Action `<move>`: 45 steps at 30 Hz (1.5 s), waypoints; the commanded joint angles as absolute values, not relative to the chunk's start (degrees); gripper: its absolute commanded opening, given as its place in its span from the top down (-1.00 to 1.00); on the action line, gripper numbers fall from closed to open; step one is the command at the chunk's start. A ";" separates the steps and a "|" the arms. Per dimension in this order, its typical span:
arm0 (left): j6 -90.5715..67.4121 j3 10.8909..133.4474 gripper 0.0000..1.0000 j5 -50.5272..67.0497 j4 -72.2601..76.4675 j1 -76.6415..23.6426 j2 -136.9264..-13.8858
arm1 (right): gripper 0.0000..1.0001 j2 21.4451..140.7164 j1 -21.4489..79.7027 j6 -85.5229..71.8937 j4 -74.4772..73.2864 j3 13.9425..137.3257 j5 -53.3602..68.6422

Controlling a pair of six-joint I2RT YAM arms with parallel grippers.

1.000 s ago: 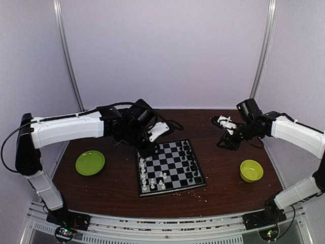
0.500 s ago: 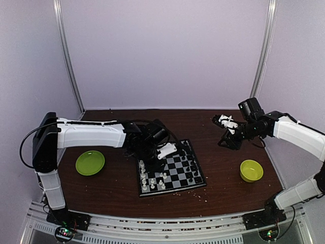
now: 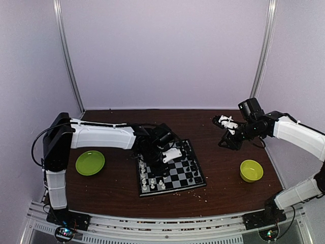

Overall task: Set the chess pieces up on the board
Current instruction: Pick up the rook from the chessboard.

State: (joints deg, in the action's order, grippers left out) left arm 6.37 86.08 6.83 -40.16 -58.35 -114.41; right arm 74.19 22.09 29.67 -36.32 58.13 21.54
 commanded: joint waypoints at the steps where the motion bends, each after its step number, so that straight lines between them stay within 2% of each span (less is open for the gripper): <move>1: 8.21 88.21 0.38 6.84 -39.92 -58.75 -116.35 | 0.30 73.39 21.71 30.03 -36.73 58.53 20.57; 4: 8.25 88.86 0.41 6.86 -39.91 -58.80 -117.07 | 0.29 73.38 21.73 30.08 -36.74 58.53 20.73; 14: 8.44 90.40 0.71 7.68 -40.12 -58.86 -117.98 | 0.29 73.62 21.80 30.23 -36.91 58.54 20.83; 16: 8.52 90.97 0.69 7.50 -40.76 -58.86 -118.15 | 0.29 73.66 21.80 30.23 -36.91 58.54 20.83; 19: 8.50 91.76 0.56 7.19 -42.20 -58.87 -118.74 | 0.29 73.82 21.77 30.23 -36.98 58.61 20.83; 29: 8.96 92.28 0.56 5.30 -45.82 -58.89 -119.81 | 0.29 74.27 21.80 30.29 -37.17 58.62 20.92; 34: 8.88 92.91 0.65 5.85 -45.79 -58.89 -119.86 | 0.29 74.27 21.79 30.32 -37.26 58.63 20.92; 39: 8.65 94.24 0.66 6.65 -45.78 -58.89 -120.35 | 0.28 74.37 21.73 30.41 -37.34 58.62 20.87; 45: 8.96 95.42 0.80 7.30 -45.79 -58.89 -120.48 | 0.28 74.53 21.80 30.41 -37.38 58.68 20.91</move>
